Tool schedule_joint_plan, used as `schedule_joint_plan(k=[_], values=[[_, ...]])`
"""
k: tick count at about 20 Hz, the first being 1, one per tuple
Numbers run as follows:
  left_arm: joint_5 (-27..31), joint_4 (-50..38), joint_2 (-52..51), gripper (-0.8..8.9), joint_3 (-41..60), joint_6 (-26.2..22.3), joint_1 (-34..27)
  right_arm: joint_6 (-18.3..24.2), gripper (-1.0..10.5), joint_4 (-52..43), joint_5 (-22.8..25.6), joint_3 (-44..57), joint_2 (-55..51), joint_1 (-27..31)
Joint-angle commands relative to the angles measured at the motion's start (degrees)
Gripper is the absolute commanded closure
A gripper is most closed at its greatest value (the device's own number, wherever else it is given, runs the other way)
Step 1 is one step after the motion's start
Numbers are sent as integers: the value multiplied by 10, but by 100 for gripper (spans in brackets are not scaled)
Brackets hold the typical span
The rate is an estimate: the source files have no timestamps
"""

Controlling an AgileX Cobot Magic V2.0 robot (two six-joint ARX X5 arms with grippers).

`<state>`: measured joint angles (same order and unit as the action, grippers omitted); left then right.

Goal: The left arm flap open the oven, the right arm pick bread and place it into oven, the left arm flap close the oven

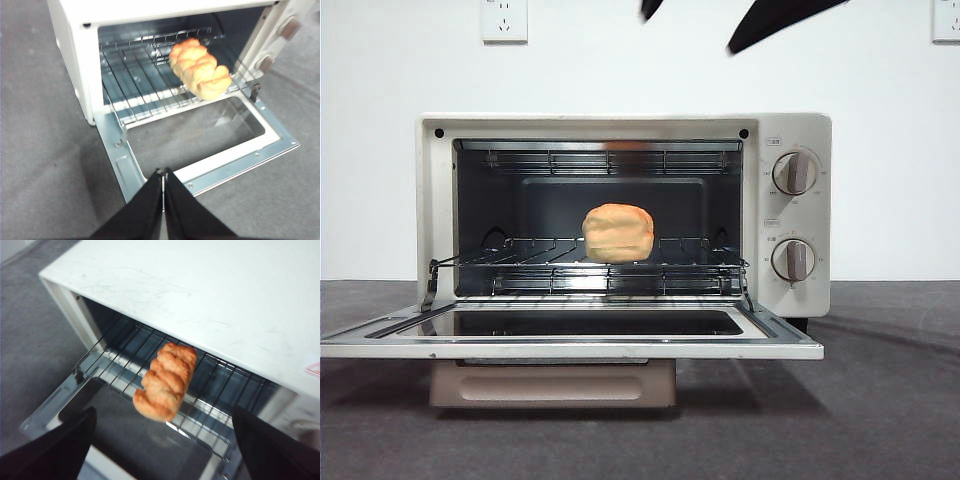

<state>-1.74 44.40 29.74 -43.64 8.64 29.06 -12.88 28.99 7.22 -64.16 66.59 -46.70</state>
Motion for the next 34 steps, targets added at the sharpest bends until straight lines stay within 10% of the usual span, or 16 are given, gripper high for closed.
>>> schedule_joint_plan(k=[1,18,34], values=[[0,-23,14,803,13,16,-1,38,515,22,-21,12,-36,3],[-169,-226,264,803,102,36,-210,39,515,181,-42,124,-314,15],[-232,-310,493,803,102,9,-223,30,515,216,-42,124,-346,15]])
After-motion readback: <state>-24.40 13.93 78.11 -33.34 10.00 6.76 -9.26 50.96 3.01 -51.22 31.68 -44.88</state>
